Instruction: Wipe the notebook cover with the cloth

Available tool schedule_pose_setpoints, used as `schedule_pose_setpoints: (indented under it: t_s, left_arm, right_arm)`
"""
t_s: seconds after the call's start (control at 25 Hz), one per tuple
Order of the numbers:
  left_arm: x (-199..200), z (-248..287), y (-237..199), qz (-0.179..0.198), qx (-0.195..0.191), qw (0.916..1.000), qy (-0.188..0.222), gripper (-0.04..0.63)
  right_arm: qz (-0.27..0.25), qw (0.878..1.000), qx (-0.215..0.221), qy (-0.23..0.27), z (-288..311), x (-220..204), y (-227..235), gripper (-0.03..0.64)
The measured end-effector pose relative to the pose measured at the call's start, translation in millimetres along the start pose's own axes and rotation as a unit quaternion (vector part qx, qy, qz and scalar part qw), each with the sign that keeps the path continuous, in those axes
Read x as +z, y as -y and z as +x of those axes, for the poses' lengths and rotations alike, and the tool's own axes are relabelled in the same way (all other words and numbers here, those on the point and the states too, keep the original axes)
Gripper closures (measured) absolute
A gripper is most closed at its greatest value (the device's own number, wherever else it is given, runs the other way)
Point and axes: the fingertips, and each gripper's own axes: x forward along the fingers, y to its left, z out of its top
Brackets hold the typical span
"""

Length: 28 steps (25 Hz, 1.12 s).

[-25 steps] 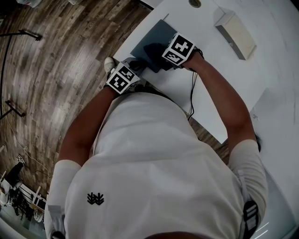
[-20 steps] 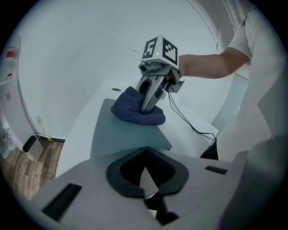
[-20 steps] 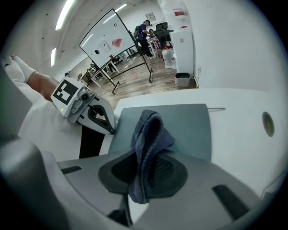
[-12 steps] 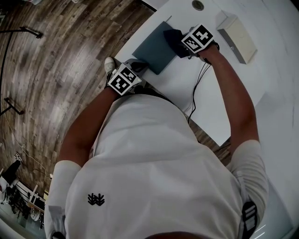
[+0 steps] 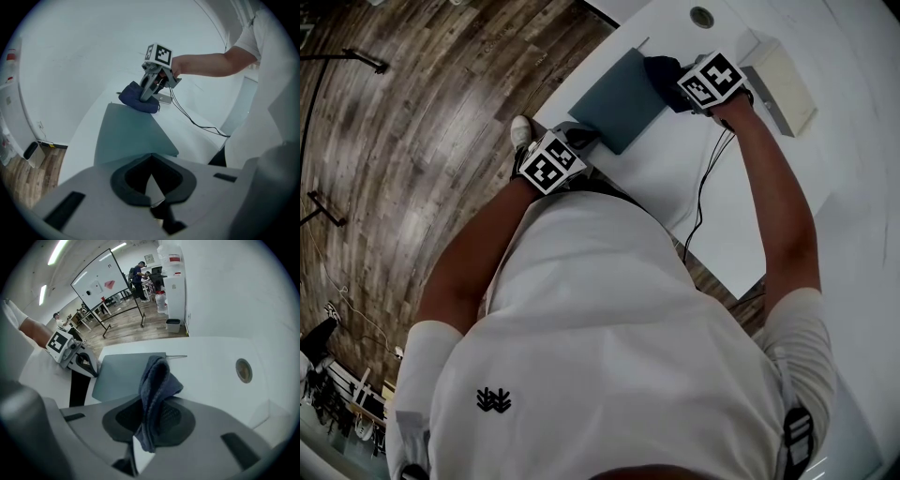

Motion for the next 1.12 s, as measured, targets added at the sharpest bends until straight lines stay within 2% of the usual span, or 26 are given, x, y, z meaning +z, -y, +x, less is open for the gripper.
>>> schedule_pose_setpoints:
  t_s: [0.2,0.36,0.56,0.76,1.12]
  left_arm:
    - [1.3,-2.0,-1.4,0.000,0.000,1.0000,-0.002,0.589]
    - [0.1,0.4,-1.3,0.000,-0.001,1.0000,-0.002,0.589]
    - [0.9,0.5,-1.7,0.001,0.001,1.0000,0.000,0.589]
    - [0.0,3.3,-2.9,0.004,0.002,1.0000,0.000,0.589]
    - [-0.3,5.5,2.0,0.003,0.002,1.0000,-0.002,0.589]
  right_arm:
    - [-0.033,0.998,0.056,0.019,-5.8,22.4,-57.2,0.569]
    - [-0.066,0.991,0.120,0.007,11.5,29.1,-115.5,0.569]
    - [-0.098,0.983,0.155,-0.014,39.8,36.4,-155.9,0.569]
    - [-0.099,0.982,0.158,-0.028,57.4,39.4,-151.3,0.569]
    - [-0.073,0.991,0.108,-0.032,46.1,29.5,-89.4,0.569]
